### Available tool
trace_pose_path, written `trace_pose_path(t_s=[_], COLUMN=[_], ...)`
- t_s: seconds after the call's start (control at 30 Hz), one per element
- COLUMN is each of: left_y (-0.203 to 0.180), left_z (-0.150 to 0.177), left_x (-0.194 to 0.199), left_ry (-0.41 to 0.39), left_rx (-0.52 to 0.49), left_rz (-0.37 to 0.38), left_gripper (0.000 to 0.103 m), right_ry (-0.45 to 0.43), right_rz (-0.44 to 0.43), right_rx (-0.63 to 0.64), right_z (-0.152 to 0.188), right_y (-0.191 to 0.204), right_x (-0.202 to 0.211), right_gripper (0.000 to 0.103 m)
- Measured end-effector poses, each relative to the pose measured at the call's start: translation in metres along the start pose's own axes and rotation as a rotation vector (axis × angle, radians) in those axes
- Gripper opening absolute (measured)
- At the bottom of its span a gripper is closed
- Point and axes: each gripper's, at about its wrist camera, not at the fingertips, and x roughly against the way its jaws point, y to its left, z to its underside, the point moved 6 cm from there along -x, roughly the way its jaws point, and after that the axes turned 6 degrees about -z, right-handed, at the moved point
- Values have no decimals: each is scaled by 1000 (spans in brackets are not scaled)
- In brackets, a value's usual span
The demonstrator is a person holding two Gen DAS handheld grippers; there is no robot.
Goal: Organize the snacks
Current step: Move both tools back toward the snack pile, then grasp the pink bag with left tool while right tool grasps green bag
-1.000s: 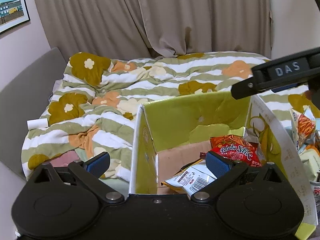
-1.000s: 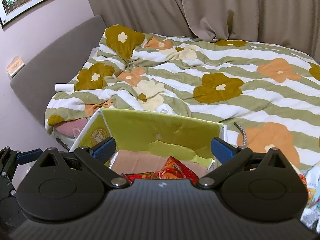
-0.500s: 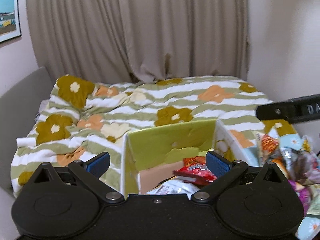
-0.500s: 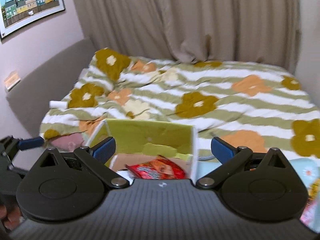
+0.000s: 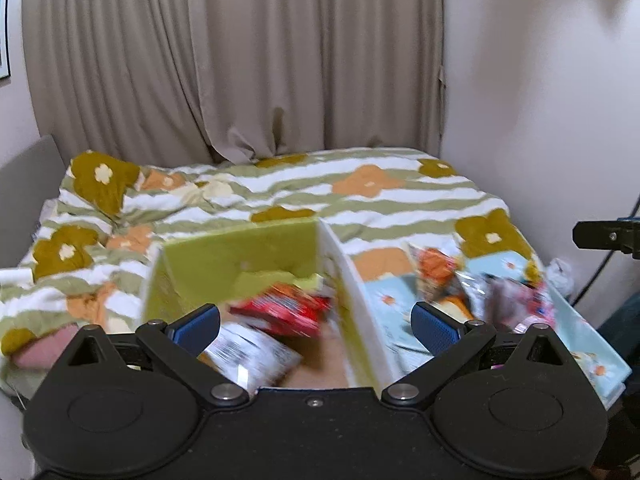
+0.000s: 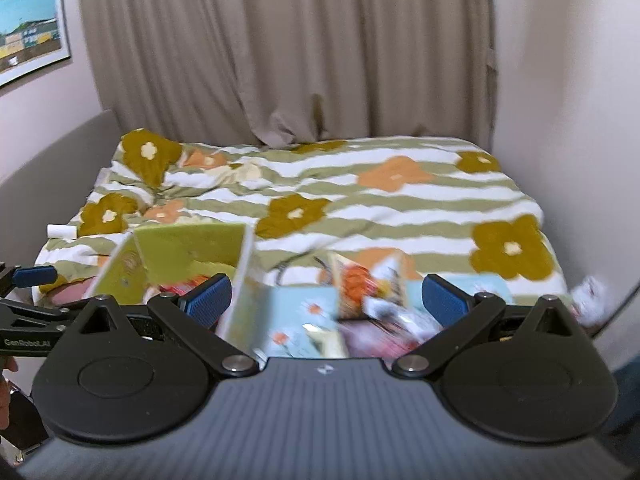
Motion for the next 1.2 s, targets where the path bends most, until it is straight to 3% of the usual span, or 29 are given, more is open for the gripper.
trace_pose_path(t_s=[0.2, 0.37, 0.5, 0.77, 0.97, 1.2], left_y=[-63, -105, -124, -151, -159, -157], left_z=[38, 76, 101, 142, 160, 175], left_x=[7, -4, -20, -55, -75, -88], left_ry=[66, 124, 158, 218, 248, 283], left_rx=[6, 11, 9, 18, 59, 124], left_rz=[7, 4, 5, 54, 61, 84], left_gripper=[103, 103, 101, 93, 88, 64], right_ry=[35, 61, 132, 227, 260, 273], right_rz=[24, 117, 81, 17, 13, -1], right_rx=[-66, -31, -52, -135, -185, -292], right_z=[42, 79, 114, 172, 194, 205], right_y=[-73, -120, -149, -168, -174, -188], right_x=[27, 31, 21, -11, -30, -39], right_gripper=[103, 103, 103, 103, 103, 103])
